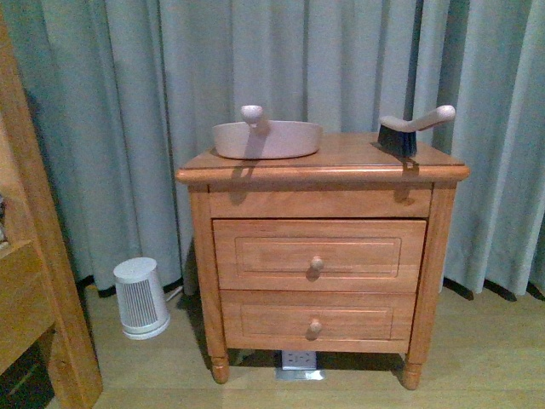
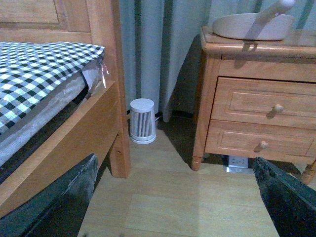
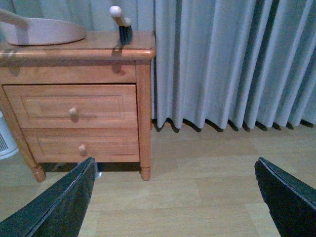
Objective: Clean up trash
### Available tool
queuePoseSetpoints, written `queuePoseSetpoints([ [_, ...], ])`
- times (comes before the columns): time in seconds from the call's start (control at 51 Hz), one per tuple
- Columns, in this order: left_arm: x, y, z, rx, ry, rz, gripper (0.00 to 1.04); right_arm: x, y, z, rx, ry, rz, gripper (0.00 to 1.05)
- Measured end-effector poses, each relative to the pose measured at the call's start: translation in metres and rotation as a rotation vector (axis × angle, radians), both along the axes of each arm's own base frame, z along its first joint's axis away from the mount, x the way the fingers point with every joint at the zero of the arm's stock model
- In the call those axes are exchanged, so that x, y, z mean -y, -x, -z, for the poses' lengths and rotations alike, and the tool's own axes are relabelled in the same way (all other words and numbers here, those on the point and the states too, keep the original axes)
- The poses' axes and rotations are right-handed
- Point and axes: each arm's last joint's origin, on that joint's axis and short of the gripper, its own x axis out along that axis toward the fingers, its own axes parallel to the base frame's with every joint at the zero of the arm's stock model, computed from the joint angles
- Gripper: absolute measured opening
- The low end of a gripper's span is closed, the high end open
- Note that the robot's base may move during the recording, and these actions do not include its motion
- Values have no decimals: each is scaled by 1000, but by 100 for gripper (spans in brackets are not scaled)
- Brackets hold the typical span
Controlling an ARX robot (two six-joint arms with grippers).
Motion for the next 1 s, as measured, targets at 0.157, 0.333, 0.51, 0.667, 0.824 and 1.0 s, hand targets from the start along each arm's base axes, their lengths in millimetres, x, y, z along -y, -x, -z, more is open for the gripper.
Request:
queuePoseSetpoints([
  [0.157, 0, 0, 0, 0, 0, 0, 97, 0, 0, 0, 0, 0, 0, 97],
  [0.333, 0, 0, 0, 0, 0, 0, 97, 0, 0, 0, 0, 0, 0, 97],
  [0.51, 0, 0, 0, 0, 0, 0, 97, 0, 0, 0, 0, 0, 0, 97],
  [0.667, 0, 0, 0, 0, 0, 0, 97, 0, 0, 0, 0, 0, 0, 97],
  [0.824, 0, 0, 0, 0, 0, 0, 97, 0, 0, 0, 0, 0, 0, 97],
  [1.0, 0, 0, 0, 0, 0, 0, 97, 0, 0, 0, 0, 0, 0, 97],
])
